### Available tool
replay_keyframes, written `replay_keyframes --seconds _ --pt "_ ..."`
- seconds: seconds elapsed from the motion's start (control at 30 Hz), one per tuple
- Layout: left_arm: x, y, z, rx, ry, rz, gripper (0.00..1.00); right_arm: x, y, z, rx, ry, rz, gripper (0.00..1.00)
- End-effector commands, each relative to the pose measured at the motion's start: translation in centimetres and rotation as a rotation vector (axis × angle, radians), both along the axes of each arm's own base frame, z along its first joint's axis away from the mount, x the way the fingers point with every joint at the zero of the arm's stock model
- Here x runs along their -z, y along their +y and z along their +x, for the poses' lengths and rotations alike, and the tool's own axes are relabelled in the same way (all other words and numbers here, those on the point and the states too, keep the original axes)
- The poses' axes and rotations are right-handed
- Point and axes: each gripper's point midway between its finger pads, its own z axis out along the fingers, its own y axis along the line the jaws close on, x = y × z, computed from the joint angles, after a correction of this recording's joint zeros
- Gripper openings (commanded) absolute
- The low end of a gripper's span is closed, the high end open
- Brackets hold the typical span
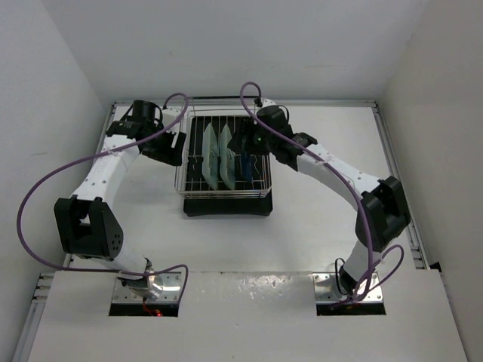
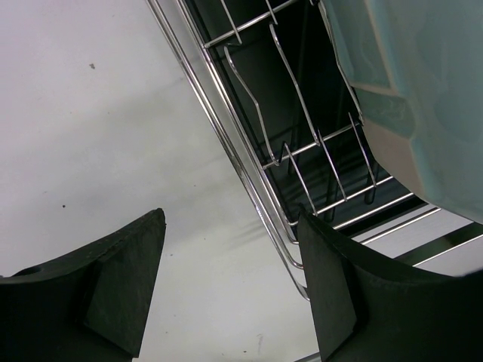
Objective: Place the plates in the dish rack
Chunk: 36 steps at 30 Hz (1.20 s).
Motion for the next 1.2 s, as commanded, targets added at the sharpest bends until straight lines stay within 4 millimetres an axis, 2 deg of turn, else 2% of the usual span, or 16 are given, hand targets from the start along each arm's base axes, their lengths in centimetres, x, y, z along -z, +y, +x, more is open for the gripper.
replay_keyframes --seconds 0.0,0.37,0.43,0.5,0.53,0.6,0.63,0.67,0.73,0.77,0.83,0.9,0.93,1.03,1.07,1.17 --pt "-2.4 -0.4 0.5 0.021 -0.073 -0.002 0.75 -6.2 -0.7 0.4 -0.005 -0.16 0.026 0.71" --pt "-3.0 -0.3 0.8 0.015 -0.082 0.005 0.75 -8.2 -1.7 0.1 -0.049 -0.188 -0.064 0.9" --pt "-4.1 0.2 1.0 0.0 -0.107 0.011 0.75 -9.6 -2.4 -0.1 -0.047 -0.212 -0.065 1.0" --pt "-4.9 0.7 1.0 -0.003 -0.125 0.015 0.75 -11.5 -3.7 -0.7 -0.043 -0.245 -0.065 1.0" --pt "-5.4 1.1 1.2 -0.016 -0.138 0.015 0.76 -10.8 -4.4 -1.4 -0.054 -0.212 -0.087 1.0" --pt "-6.3 2.1 1.0 -0.035 -0.161 0.028 0.78 -12.9 -8.4 -1.5 0.011 -0.238 -0.097 1.0" --pt "-6.3 2.5 1.1 -0.047 -0.161 0.029 0.78 -12.3 -9.4 -1.7 0.024 -0.216 -0.112 1.0" --pt "-6.7 3.5 1.0 -0.074 -0.171 0.031 0.79 -10.6 -12.8 -1.9 0.079 -0.143 -0.17 1.0" --pt "-6.4 4.7 0.6 -0.096 -0.161 0.039 0.79 -10.2 -16.3 -3.9 0.146 -0.099 -0.208 1.0" --pt "-6.0 5.8 0.5 -0.128 -0.148 0.042 0.79 -7.6 -20.2 -4.4 0.236 -0.013 -0.27 1.0" --pt "-5.9 7.1 0.1 -0.163 -0.145 0.045 0.79 -7.2 -23.5 -6.6 0.321 0.019 -0.304 1.0" --pt "-5.2 8.9 -0.6 -0.215 -0.122 0.039 0.79 -4.3 -28.1 -8.9 0.441 0.119 -0.363 1.0" --pt "-5.2 9.6 -0.9 -0.235 -0.121 0.04 0.79 -4.9 -29.0 -10.0 0.479 0.1 -0.356 1.0" --pt "-3.7 11.7 -2.4 -0.291 -0.084 0.04 0.79 -0.5 -32.3 -12.7 0.597 0.215 -0.4 1.0" --pt "-3.6 12.7 -2.8 -0.325 -0.09 0.052 0.79 -1.0 -33.1 -13.5 0.641 0.187 -0.406 1.0" --pt "-1.7 13.2 -4.7 -0.347 -0.053 0.065 0.79 0.6 -33.8 -15.1 0.701 0.199 -0.398 1.0"
